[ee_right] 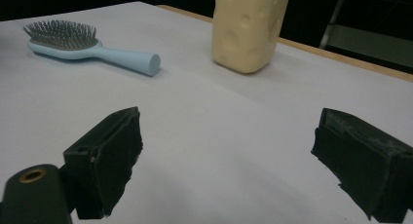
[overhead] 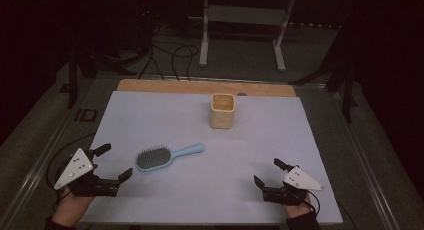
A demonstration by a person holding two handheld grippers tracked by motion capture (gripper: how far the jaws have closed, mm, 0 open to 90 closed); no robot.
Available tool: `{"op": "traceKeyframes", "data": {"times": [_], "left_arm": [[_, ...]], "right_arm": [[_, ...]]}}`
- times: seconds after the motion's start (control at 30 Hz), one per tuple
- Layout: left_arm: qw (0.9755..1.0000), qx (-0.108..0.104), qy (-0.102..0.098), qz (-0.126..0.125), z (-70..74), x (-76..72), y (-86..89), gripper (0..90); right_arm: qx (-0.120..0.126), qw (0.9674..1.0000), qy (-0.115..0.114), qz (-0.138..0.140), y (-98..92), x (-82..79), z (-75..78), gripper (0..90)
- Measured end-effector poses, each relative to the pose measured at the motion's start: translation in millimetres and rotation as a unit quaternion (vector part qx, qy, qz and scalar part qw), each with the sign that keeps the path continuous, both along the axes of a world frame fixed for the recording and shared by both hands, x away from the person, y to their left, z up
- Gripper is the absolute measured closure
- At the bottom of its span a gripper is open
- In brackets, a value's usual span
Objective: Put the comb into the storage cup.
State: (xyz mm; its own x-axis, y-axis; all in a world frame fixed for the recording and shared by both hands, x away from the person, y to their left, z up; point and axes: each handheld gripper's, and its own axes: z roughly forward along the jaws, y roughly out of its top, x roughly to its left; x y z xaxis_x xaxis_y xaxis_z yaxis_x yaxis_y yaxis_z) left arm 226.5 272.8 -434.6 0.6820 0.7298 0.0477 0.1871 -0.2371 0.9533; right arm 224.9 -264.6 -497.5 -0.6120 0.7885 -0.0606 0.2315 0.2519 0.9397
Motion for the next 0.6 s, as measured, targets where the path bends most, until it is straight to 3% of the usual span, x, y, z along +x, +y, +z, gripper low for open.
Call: {"op": "traceKeyframes", "data": {"times": [0.43,0.6], "left_arm": [[0.9994,0.011,0.006,-0.031,16.3,19.4,-27.5,0.0],[0.9994,0.004,0.006,-0.034,20.0,27.1,-39.2,0.0]], "right_arm": [[0.004,1.0000,-0.002,0.002,1.0,0.1,1.1,10.1],[0.003,1.0000,-0.002,0.004,1.4,0.3,0.9,10.1]]}}
